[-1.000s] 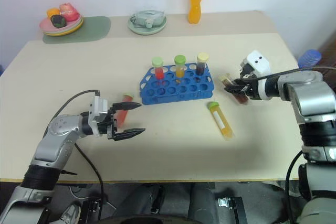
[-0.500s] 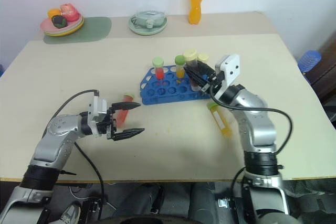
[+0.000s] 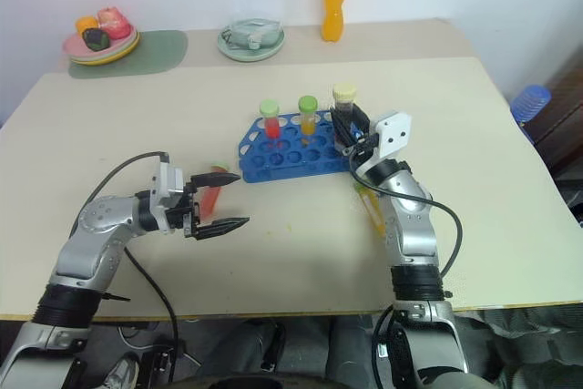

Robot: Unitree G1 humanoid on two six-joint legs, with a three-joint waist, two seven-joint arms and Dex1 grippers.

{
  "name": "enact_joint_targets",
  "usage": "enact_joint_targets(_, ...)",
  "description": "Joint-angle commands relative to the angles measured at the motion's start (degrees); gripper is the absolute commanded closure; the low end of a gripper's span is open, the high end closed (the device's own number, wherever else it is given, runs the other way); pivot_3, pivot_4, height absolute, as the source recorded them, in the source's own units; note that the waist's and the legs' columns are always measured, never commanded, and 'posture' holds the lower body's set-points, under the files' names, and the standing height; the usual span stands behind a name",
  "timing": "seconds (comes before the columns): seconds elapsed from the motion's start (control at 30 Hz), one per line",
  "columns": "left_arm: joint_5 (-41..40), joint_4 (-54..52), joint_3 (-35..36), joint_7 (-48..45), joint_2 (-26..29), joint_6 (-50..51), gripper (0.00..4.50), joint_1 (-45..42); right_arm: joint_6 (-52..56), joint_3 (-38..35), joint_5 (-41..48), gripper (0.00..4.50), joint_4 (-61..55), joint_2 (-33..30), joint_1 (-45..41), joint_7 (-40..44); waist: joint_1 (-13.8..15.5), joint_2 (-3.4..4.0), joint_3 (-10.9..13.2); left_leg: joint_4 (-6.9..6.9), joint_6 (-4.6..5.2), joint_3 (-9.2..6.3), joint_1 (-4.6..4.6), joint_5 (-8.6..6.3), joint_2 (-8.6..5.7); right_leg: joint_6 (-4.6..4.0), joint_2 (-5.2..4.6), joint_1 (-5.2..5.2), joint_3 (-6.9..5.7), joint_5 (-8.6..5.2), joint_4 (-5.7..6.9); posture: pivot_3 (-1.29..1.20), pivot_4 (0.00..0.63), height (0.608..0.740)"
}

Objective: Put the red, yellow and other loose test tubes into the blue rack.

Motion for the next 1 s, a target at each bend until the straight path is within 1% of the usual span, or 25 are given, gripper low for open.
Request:
enact_joint_targets(0.03,-0.84,-2.03,1.14,0.35,0.7,0.1,0.0,0.15,-3.26,-0.2,-0.23,3.57,0.94,-0.06,-0.21,-0.44,-0.09,0.02,-0.01,-0.01,-0.01,0.0,0.0,0.0,0.01,0.0,0.01,-0.02,0.0,0.0,0.0,0.0,0.15,0.74)
enact_joint_targets(0.2,-0.95,-2.64,1.17,0.64,0.9,0.48,0.0,0.53,-5.29,-0.23,-0.46,3.57,3.72,-0.46,-0.6,-0.9,-0.1,0.02,-0.01,-0.01,-0.04,0.0,0.03,-0.01,0.05,0.0,0.09,0.0,0.03,0.0,0.0,0.0,0.15,0.74)
enact_joint_targets(0.67,-1.09,-3.81,1.19,0.99,1.23,1.27,0.0,1.07,-9.0,0.55,-1.0,3.57,9.73,1.04,-2.48,-2.09,-0.16,0.04,-0.02,-0.01,-0.06,0.01,0.06,-0.01,0.08,-0.02,0.14,0.02,0.08,0.01,0.0,0.0,0.15,0.74)
enact_joint_targets(0.8,-1.07,-3.93,1.1,1.2,1.1,1.36,0.0,1.14,-7.93,0.07,2.01,3.57,8.82,1.29,-1.92,0.26,-0.17,0.04,-0.02,-0.01,-0.06,0.01,0.06,-0.01,0.08,-0.03,0.14,0.02,0.1,0.01,0.0,0.0,0.15,0.74)
enact_joint_targets(0.87,-1.13,-3.96,1.05,1.35,1.0,1.46,0.0,1.1,-8.54,0.2,1.27,2.68,8.92,0.68,-2.08,0.23,-0.17,0.04,-0.02,-0.01,-0.06,0.01,0.06,-0.01,0.09,-0.03,0.15,0.01,0.1,0.01,0.0,0.0,0.15,0.74)
enact_joint_targets(0.9,-1.15,-3.95,1.03,1.41,0.96,1.5,0.0,1.09,-8.98,0.2,0.66,2.33,9.11,0.42,-2.28,-0.16,-0.17,0.04,-0.02,-0.02,-0.06,0.01,0.06,-0.01,0.09,-0.03,0.16,0.01,0.11,0.01,0.0,0.0,0.15,0.74)
enact_joint_targets(0.93,-1.15,-4.01,1.0,1.42,0.96,1.47,0.0,1.17,-9.71,0.34,-0.51,1.8,9.21,0.04,-2.43,-0.86,-0.17,0.04,-0.02,-0.02,-0.07,0.01,0.06,-0.01,0.09,-0.03,0.16,0.0,0.11,0.01,0.0,0.0,0.15,0.74)
enact_joint_targets(0.97,-1.15,-4.07,0.96,1.46,0.94,1.46,0.0,1.22,-10.06,0.5,-1.34,1.37,9.19,-0.28,-2.51,-1.29,-0.17,0.04,-0.02,-0.02,-0.07,0.01,0.06,-0.02,0.09,-0.03,0.17,0.0,0.11,0.01,0.0,0.0,0.15,0.74)
enact_joint_targets(1.0,-1.17,-4.08,0.93,1.52,0.89,1.47,0.0,1.23,-10.23,0.66,-1.87,0.77,9.1,-0.56,-2.55,-1.45,-0.17,0.04,-0.02,-0.02,-0.08,0.01,0.06,-0.02,0.1,-0.03,0.17,-0.01,0.11,0.01,0.0,0.0,0.15,0.74)
